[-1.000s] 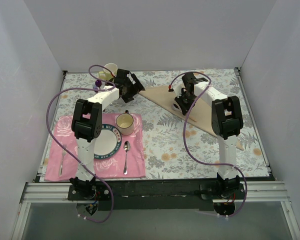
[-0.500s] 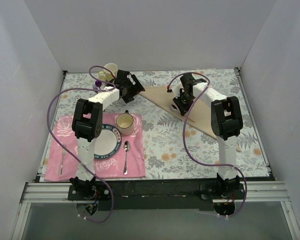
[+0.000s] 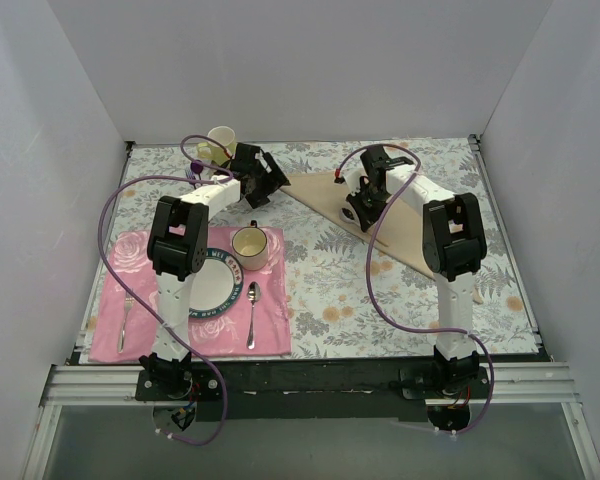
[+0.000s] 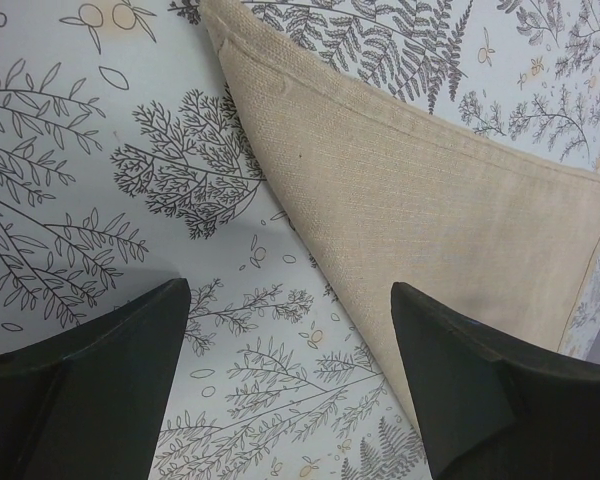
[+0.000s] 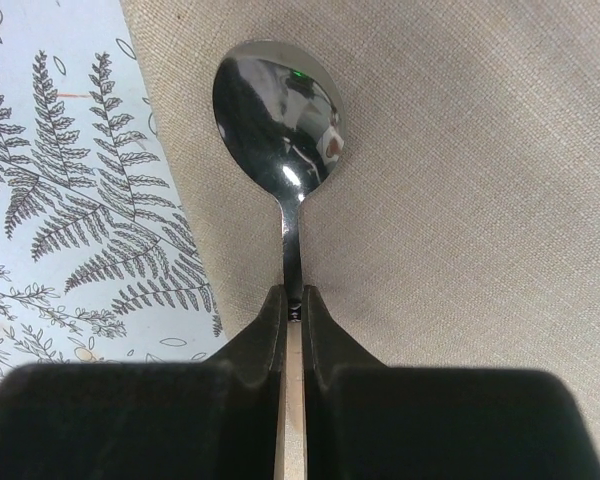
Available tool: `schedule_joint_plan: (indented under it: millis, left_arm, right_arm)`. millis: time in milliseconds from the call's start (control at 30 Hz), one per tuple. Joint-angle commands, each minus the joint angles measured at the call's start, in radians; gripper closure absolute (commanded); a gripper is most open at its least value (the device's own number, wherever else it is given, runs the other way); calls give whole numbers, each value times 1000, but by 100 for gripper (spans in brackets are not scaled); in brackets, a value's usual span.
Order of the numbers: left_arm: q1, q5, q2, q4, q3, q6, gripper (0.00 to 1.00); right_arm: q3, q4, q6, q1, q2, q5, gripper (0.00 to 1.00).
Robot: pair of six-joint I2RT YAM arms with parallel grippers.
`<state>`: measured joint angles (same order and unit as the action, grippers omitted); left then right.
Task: Fold the napkin, place the utensils inside, and roll it up
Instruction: Place the utensil onto the napkin, then fold the napkin
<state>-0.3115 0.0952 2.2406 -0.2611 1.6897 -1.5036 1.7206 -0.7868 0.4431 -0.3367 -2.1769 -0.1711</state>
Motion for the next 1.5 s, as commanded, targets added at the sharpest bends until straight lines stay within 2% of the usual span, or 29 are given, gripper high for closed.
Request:
schedule_joint_plan:
  millis: [0,133,467,600,700,933,1067,1267,1467]
  left_arm:
    - [-6,-8,-27,11,7,13,19]
    - [-6,-6,-22,14,13,11,19]
    - [-6,1,-16,56,11,2,23]
    - [-6,1,-1,57,25,6,23]
    - [-6,-11,8,59,31,11,24]
    - [-6,-66,28,97,36,45,33]
    - [-5,-83,51,95,51,71,37]
    - [-3,-115,93,97,85,88,42]
    - [-5,-120,131,97,119,101,47]
  right_arm:
    - [34,-12,-14,-5,62,-21,97]
    - [28,-6,-15,-5,52,-39,92]
    - [17,6,-26,-5,34,-56,72]
    - [36,3,-35,-5,39,-51,69]
    - [69,-6,-38,-5,54,-48,61]
    - [125,4,-66,-2,173,25,58]
    - [64,81,-104,18,293,2,59]
    - [-185,310,-245,74,521,-1,59]
    - [-303,325,-435,123,611,156,58]
